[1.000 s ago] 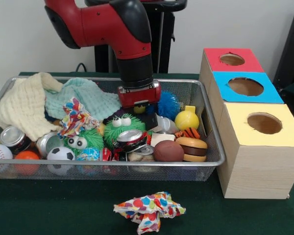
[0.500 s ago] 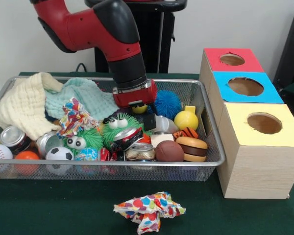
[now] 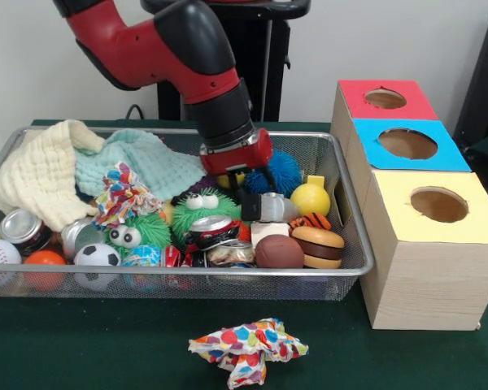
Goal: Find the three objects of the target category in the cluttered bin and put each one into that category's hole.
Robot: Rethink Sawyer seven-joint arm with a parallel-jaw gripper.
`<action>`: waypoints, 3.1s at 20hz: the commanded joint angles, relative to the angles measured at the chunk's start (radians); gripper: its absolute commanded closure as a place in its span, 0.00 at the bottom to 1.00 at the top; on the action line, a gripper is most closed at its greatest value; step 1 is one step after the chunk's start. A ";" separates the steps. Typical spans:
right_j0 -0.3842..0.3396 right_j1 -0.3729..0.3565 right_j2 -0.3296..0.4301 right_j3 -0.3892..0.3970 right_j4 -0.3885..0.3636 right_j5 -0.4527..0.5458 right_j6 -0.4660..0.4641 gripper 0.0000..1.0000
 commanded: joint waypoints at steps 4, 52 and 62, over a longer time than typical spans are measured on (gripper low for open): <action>-0.031 0.126 0.113 0.000 0.136 0.108 0.230 0.00; -0.032 0.125 0.186 0.008 0.153 0.104 0.175 0.00; -0.011 0.081 0.181 0.020 0.173 0.137 0.175 0.00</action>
